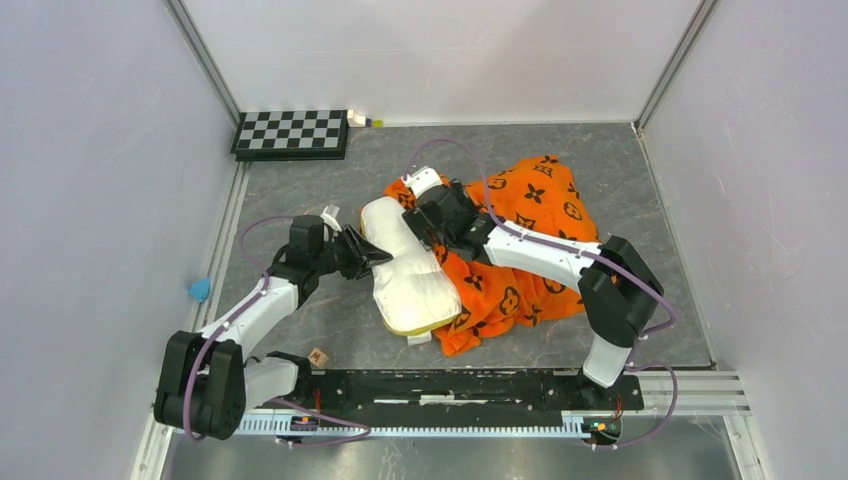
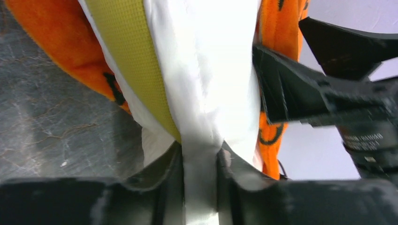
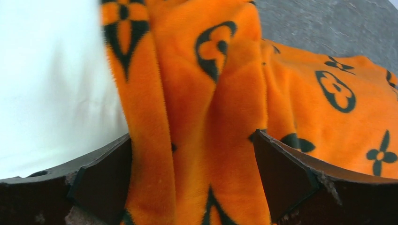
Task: Remove the pillowcase from the pillow
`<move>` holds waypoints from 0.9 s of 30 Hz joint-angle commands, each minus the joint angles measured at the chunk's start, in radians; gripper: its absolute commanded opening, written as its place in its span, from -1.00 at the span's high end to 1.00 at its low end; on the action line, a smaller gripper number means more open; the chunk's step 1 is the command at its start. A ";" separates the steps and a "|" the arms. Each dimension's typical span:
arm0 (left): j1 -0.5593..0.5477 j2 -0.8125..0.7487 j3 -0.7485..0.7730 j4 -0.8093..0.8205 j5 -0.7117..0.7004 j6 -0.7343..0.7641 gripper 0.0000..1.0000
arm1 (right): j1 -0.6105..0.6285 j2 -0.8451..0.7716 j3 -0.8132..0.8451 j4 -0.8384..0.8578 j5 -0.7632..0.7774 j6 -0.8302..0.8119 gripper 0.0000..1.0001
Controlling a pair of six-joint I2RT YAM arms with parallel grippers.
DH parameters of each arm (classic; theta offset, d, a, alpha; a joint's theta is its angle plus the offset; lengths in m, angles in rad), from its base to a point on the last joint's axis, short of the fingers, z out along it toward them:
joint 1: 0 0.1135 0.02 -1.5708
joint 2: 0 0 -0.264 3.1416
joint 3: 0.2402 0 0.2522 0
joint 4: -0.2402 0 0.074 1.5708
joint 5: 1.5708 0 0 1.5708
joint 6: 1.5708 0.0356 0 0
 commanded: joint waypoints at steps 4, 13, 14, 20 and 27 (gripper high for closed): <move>0.040 -0.120 0.053 -0.039 -0.011 0.088 0.95 | -0.151 -0.029 -0.105 0.016 0.115 -0.040 -0.96; 0.181 -0.167 0.131 -0.154 0.055 0.154 0.95 | -0.414 -0.106 -0.223 0.042 0.105 -0.063 -0.96; 0.186 -0.170 0.143 -0.165 0.060 0.160 0.95 | -0.440 -0.103 -0.217 0.032 0.092 -0.037 -0.96; 0.217 -0.200 0.224 -0.278 0.050 0.235 0.95 | -0.538 -0.116 -0.200 0.001 0.107 0.013 -0.96; 0.319 -0.265 0.295 -0.392 -0.052 0.294 0.95 | -0.622 -0.207 -0.281 0.064 0.151 0.061 -0.96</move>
